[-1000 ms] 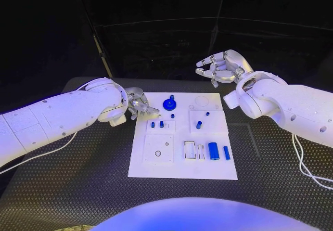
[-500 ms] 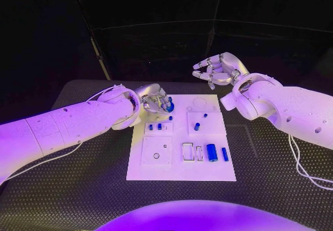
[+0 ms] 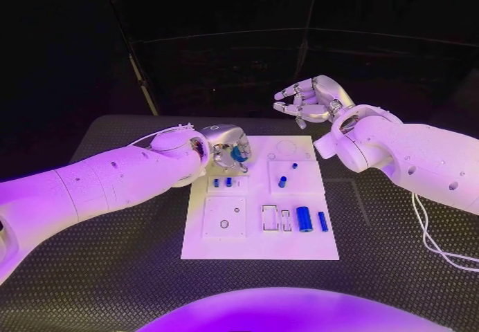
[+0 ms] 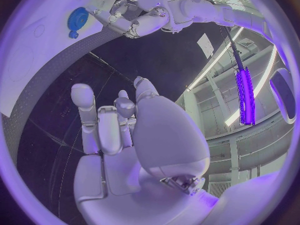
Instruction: Assemble the parts on the task board
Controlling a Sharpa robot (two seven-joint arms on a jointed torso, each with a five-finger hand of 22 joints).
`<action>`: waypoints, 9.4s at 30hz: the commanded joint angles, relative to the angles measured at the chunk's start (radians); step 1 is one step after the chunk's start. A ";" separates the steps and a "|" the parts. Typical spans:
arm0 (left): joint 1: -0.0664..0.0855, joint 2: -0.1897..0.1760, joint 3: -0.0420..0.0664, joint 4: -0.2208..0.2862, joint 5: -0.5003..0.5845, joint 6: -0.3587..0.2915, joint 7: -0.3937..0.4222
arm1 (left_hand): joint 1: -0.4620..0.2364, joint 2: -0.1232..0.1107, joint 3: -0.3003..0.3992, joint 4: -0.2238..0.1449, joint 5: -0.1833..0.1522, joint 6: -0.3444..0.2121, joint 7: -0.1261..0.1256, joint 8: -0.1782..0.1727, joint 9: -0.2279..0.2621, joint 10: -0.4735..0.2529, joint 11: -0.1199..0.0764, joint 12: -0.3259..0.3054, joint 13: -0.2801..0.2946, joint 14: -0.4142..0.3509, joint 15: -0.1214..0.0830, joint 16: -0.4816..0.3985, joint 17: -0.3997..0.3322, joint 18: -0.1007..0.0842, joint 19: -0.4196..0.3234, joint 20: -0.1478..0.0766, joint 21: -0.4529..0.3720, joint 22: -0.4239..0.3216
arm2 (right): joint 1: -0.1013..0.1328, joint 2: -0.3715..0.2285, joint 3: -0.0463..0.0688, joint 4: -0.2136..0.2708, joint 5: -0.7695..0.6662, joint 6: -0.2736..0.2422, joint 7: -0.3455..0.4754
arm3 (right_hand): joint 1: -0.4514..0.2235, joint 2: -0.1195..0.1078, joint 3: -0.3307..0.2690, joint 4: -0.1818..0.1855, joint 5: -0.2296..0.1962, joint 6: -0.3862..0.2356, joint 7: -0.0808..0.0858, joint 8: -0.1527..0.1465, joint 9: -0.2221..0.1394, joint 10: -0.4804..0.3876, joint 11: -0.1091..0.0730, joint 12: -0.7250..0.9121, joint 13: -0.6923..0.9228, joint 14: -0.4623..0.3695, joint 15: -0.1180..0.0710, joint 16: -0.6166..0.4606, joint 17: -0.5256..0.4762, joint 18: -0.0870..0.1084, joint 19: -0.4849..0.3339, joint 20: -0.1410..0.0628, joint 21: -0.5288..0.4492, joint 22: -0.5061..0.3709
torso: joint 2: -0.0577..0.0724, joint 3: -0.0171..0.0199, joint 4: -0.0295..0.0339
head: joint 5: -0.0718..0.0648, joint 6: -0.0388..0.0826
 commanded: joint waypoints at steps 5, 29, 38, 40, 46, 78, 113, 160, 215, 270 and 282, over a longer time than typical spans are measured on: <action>-0.002 0.025 0.000 -0.032 -0.100 0.082 -0.013 | -0.003 0.011 -0.010 -0.001 0.001 0.019 -0.001 -0.012 -0.005 0.014 0.000 -0.010 -0.006 0.039 -0.003 0.037 0.032 -0.018 0.027 -0.002 0.070 0.057 | 0.002 0.003 0.001 0.002 0.001 0.008 0.007 | -0.004 0.007 0.001 0.005 0.004 -0.008 -0.002 0.005 -0.001 0.001 0.000 0.005 0.000 0.031 -0.009 -0.003 0.001 0.013 -0.001 -0.003 -0.005 -0.001 | -0.001 0.0000 -0.0003 | -0.001 -0.001; -0.016 0.080 0.001 -0.096 -0.139 0.123 -0.031 | 0.030 0.044 0.037 -0.008 0.003 0.073 -0.008 -0.018 -0.008 0.077 -0.005 -0.018 -0.012 0.040 -0.005 0.049 0.023 -0.028 0.042 -0.005 0.137 0.119 | 0.002 0.008 0.000 0.002 0.001 0.010 0.007 | -0.003 0.008 0.002 0.005 0.004 -0.008 -0.002 0.005 -0.001 0.002 -0.001 0.006 0.001 0.031 -0.009 -0.003 0.002 0.013 0.000 -0.003 -0.004 0.000 | -0.001 0.0010 0.0010 | -0.003 -0.006; -0.020 0.094 0.001 -0.115 -0.140 0.127 -0.032 | 0.034 0.050 0.057 -0.008 0.003 0.083 -0.007 -0.022 -0.010 0.091 -0.007 -0.025 -0.013 0.040 -0.007 0.052 0.021 -0.030 0.043 -0.006 0.152 0.134 | 0.002 0.011 0.000 0.002 0.001 0.012 0.007 | -0.003 0.008 0.002 0.005 0.004 -0.008 -0.002 0.005 -0.001 0.002 -0.001 0.006 0.001 0.031 -0.009 -0.003 0.002 0.013 0.000 -0.003 -0.004 0.000 | -0.001 0.0009 0.0005 | -0.003 -0.006; -0.021 0.098 0.001 -0.120 -0.141 0.129 -0.032 | 0.036 0.052 0.066 -0.007 0.003 0.087 -0.006 -0.024 -0.010 0.096 -0.008 -0.028 -0.014 0.040 -0.008 0.054 0.022 -0.031 0.044 -0.007 0.158 0.140 | 0.002 0.012 0.000 0.001 0.001 0.013 0.007 | -0.003 0.008 0.002 0.005 0.004 -0.008 -0.002 0.005 -0.001 0.002 -0.001 0.006 0.001 0.031 -0.009 -0.003 0.002 0.013 0.000 -0.003 -0.004 0.000 | -0.001 0.0014 0.0007 | -0.004 -0.007; -0.023 0.103 0.001 -0.130 -0.141 0.134 -0.035 | 0.041 0.054 0.085 -0.009 0.003 0.096 -0.004 -0.027 -0.011 0.109 -0.012 -0.033 -0.014 0.040 -0.010 0.057 0.020 -0.033 0.046 -0.008 0.174 0.155 | 0.002 0.013 0.000 0.001 0.001 0.014 0.007 | -0.003 0.008 0.002 0.005 0.004 -0.007 -0.002 0.006 -0.001 0.003 -0.001 0.007 0.003 0.031 -0.009 -0.002 0.002 0.013 0.000 -0.003 -0.005 0.000 | -0.002 0.0013 0.0014 | -0.004 -0.009; -0.027 -0.061 0.098 0.037 -0.050 0.065 -0.045 | 0.023 0.028 0.191 -0.025 0.001 0.147 0.011 -0.040 -0.012 0.176 -0.013 -0.085 -0.012 0.034 -0.012 0.055 -0.012 -0.041 0.051 -0.011 0.223 0.207 | 0.001 0.010 0.000 -0.007 0.001 0.019 0.010 | -0.003 0.009 0.003 0.005 0.004 -0.005 -0.002 0.008 -0.001 0.006 -0.001 0.011 0.006 0.031 -0.009 -0.002 0.004 0.013 0.000 -0.003 -0.004 0.000 | -0.003 0.0009 0.0024 | 0.002 0.000; -0.063 -0.072 0.100 0.001 -0.039 0.126 -0.068 | 0.003 0.016 0.194 -0.018 0.000 0.149 0.011 -0.047 -0.014 0.181 -0.013 -0.096 -0.011 0.033 -0.011 0.055 -0.018 -0.041 0.049 -0.010 0.223 0.210 | -0.001 0.010 0.000 -0.007 0.001 0.020 0.010 | -0.003 0.009 0.003 0.005 0.004 -0.005 -0.002 0.008 -0.001 0.006 -0.001 0.011 0.006 0.031 -0.009 -0.002 0.004 0.013 0.000 -0.003 -0.004 0.000 | -0.001 0.0008 0.0006 | 0.006 0.000; -0.067 -0.055 0.098 -0.023 -0.039 0.171 -0.082 | -0.009 0.003 0.201 -0.017 -0.001 0.118 0.015 -0.075 -0.024 0.179 -0.009 -0.113 -0.010 0.031 -0.008 0.055 -0.026 -0.040 0.046 -0.008 0.223 0.215 | -0.001 0.011 0.000 -0.010 0.001 0.022 0.009 | -0.003 0.009 0.003 0.005 0.004 -0.005 -0.002 0.008 -0.001 0.006 -0.001 0.011 0.006 0.031 -0.009 -0.002 0.004 0.013 0.000 -0.003 -0.004 0.000 | -0.002 0.0012 0.0012 | 0.005 -0.007; -0.096 -0.372 0.119 0.246 1.130 -0.088 0.268 | -0.028 0.002 0.255 -0.071 -0.001 0.085 0.043 -0.031 -0.049 0.146 0.011 -0.075 0.000 -0.223 0.010 -0.374 -0.643 0.044 -0.212 0.010 -0.353 -0.113 | -0.109 -0.061 -0.007 0.039 -0.976 0.256 -0.305 | 0.093 -0.076 0.132 -0.013 -0.207 0.066 0.009 -0.061 -0.008 -0.201 0.035 -0.894 -0.881 0.026 0.015 -0.120 -0.116 0.022 0.001 0.011 -0.061 -0.068 | -0.002 -0.0008 0.0016 | -0.069 0.042; -0.101 -0.394 0.119 0.263 1.175 -0.076 0.273 | -0.025 0.008 0.257 -0.082 0.000 0.078 0.049 -0.036 -0.051 0.134 0.016 -0.068 -0.001 -0.237 0.014 -0.399 -0.659 0.044 -0.223 0.012 -0.374 -0.127 | -0.141 -0.054 -0.010 0.094 -1.037 0.171 -0.336 | 0.076 -0.090 0.550 -0.177 -0.205 0.205 -0.009 -0.077 -0.001 -0.025 0.011 -0.961 -0.998 0.038 -0.007 -0.050 -0.058 -0.002 0.056 -0.007 0.093 0.124 | -0.004 -0.0002 0.0013 | -0.065 0.026; -0.102 -0.393 0.119 0.261 1.175 -0.075 0.273 | -0.024 0.008 0.257 -0.083 0.000 0.076 0.050 -0.037 -0.052 0.132 0.017 -0.068 -0.002 -0.238 0.014 -0.402 -0.661 0.044 -0.224 0.013 -0.376 -0.129 | -0.140 -0.098 -0.007 0.222 -1.026 0.106 -0.335 | 0.054 -0.097 0.568 -0.191 -0.205 0.207 -0.009 -0.080 -0.001 -0.023 0.011 -0.966 -0.998 0.039 -0.007 -0.047 -0.057 -0.004 0.058 -0.006 0.102 0.135 | -0.002 -0.0007 0.0010 | -0.061 0.031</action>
